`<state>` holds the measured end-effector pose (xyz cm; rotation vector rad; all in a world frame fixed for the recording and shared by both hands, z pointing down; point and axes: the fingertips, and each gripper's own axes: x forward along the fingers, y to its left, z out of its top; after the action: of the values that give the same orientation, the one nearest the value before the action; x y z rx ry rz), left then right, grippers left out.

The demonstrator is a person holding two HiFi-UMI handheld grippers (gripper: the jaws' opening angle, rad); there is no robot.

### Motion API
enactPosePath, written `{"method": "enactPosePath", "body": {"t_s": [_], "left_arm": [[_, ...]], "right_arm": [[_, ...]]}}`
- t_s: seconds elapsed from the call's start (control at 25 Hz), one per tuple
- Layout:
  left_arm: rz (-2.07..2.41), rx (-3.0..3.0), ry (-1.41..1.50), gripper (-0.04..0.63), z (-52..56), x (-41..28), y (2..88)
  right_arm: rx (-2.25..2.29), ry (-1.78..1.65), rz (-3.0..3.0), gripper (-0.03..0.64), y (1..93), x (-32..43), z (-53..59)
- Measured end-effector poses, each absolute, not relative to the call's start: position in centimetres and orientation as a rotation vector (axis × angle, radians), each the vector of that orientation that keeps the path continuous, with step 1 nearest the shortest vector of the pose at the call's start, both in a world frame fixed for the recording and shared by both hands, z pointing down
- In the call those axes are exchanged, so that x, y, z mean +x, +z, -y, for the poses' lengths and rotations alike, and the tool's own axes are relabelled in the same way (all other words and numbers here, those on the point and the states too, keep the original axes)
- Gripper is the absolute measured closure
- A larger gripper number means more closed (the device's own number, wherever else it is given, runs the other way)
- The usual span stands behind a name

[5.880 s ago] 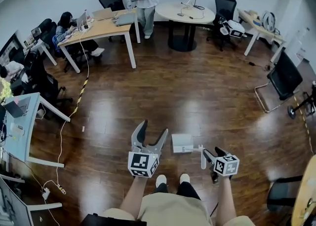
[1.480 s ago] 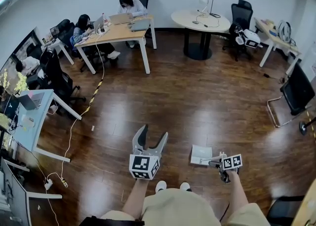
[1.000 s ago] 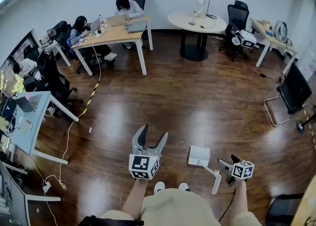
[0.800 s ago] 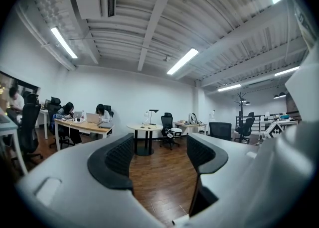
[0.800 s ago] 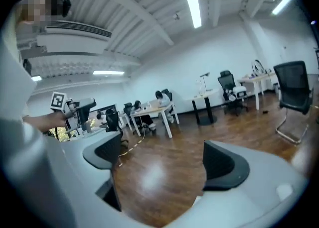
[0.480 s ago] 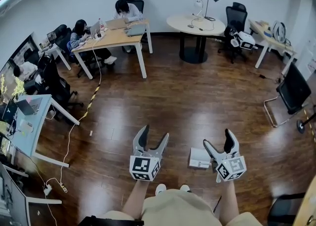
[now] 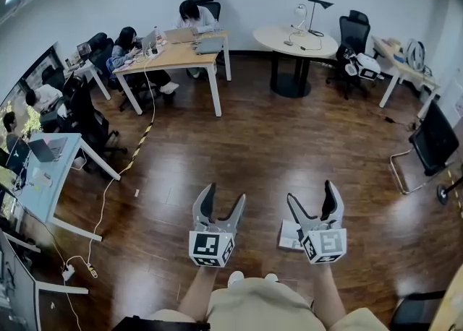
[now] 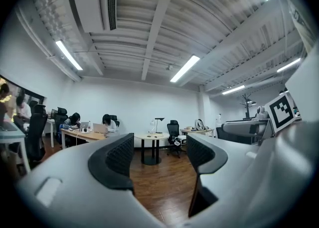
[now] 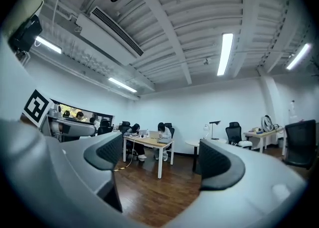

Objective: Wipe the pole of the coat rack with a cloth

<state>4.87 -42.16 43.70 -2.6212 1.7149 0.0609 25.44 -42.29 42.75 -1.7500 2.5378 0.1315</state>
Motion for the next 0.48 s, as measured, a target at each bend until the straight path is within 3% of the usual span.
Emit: {"method": "enactPosePath", "body": {"t_s": [0.48], "left_arm": [[-1.702, -2.637, 0.075, 0.290, 42.0, 4.5, 43.8]], "right_arm": [[-1.762, 0.162, -2.588, 0.146, 43.6, 24.0, 41.4]]}}
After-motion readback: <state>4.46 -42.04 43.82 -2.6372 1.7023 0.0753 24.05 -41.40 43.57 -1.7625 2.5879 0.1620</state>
